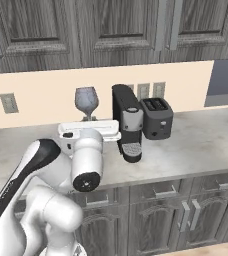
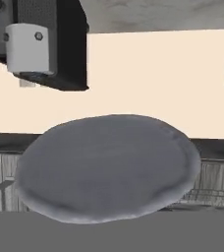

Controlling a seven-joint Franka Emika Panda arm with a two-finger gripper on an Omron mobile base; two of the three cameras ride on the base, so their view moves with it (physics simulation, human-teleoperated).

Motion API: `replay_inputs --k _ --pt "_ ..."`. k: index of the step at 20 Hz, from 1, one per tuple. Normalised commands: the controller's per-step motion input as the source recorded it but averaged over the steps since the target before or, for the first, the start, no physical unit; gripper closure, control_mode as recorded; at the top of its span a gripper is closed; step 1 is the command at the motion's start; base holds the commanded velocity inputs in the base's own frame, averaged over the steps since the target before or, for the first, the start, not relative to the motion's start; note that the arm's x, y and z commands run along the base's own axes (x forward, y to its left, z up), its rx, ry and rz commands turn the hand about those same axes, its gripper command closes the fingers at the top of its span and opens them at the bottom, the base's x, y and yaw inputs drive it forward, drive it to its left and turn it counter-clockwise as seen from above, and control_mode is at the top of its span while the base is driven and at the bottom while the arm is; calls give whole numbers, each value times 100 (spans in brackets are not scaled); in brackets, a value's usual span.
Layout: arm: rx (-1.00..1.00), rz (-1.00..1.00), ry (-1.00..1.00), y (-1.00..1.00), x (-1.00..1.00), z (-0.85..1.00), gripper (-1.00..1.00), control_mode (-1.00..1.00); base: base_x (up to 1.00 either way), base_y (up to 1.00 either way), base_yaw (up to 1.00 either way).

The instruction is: Retrieve the wine glasses from the counter and place one next to each plate.

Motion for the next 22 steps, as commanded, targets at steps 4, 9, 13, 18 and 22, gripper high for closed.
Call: replay_inputs --k 4,9,13,18,22 --pt "3 0 -6 16 -100 74 100 -100 0 0 0" --pt "0 0 -12 73 -96 53 100 -100 0 0 0" --pt "0 0 -14 73 -67 37 100 -100 0 0 0" --pt "5 0 -11 91 -53 36 100 -100 0 0 0" --pt "2 -1 -7 8 -34 33 100 100 0 -7 -5"
